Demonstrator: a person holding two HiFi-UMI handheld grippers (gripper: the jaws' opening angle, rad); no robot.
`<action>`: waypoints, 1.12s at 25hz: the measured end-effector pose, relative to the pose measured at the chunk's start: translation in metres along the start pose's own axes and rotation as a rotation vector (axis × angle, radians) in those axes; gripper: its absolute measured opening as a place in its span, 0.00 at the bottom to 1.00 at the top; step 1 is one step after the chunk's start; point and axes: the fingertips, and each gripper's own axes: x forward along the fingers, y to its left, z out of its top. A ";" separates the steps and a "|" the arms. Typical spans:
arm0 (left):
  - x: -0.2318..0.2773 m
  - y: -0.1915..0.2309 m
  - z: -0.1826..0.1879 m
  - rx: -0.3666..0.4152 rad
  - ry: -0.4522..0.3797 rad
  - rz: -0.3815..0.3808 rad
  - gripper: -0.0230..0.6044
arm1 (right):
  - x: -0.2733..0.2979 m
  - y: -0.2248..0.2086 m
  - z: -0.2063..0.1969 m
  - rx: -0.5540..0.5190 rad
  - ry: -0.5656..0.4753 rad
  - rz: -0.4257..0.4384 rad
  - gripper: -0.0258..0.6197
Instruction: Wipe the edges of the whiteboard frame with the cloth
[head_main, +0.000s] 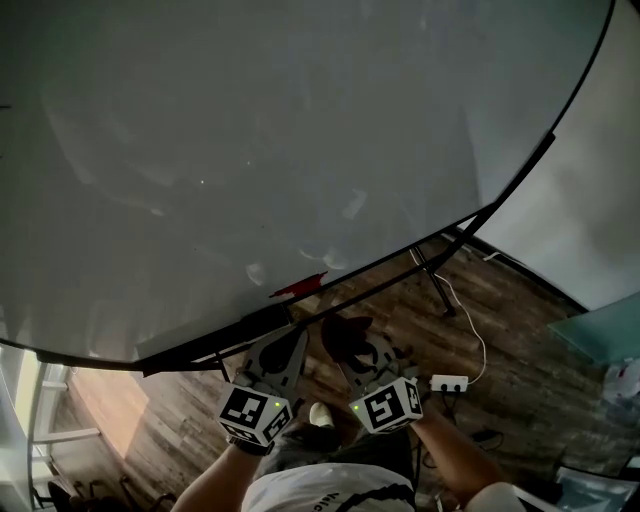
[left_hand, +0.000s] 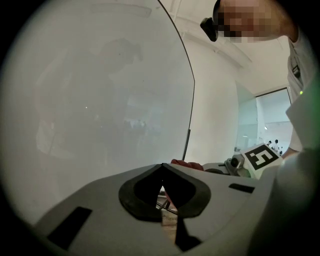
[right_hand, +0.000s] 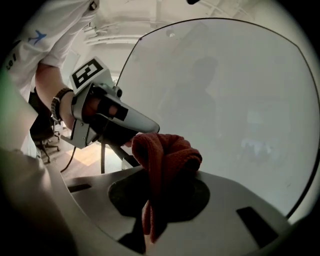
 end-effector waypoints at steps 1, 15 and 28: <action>0.004 0.002 -0.004 0.000 0.004 0.005 0.05 | 0.005 -0.001 -0.004 -0.029 0.003 0.004 0.13; 0.030 0.033 -0.049 0.000 0.051 0.052 0.05 | 0.073 -0.003 -0.065 -0.467 0.006 -0.013 0.13; 0.038 0.039 -0.057 0.011 0.056 0.068 0.05 | 0.109 -0.005 -0.086 -0.751 -0.015 -0.098 0.13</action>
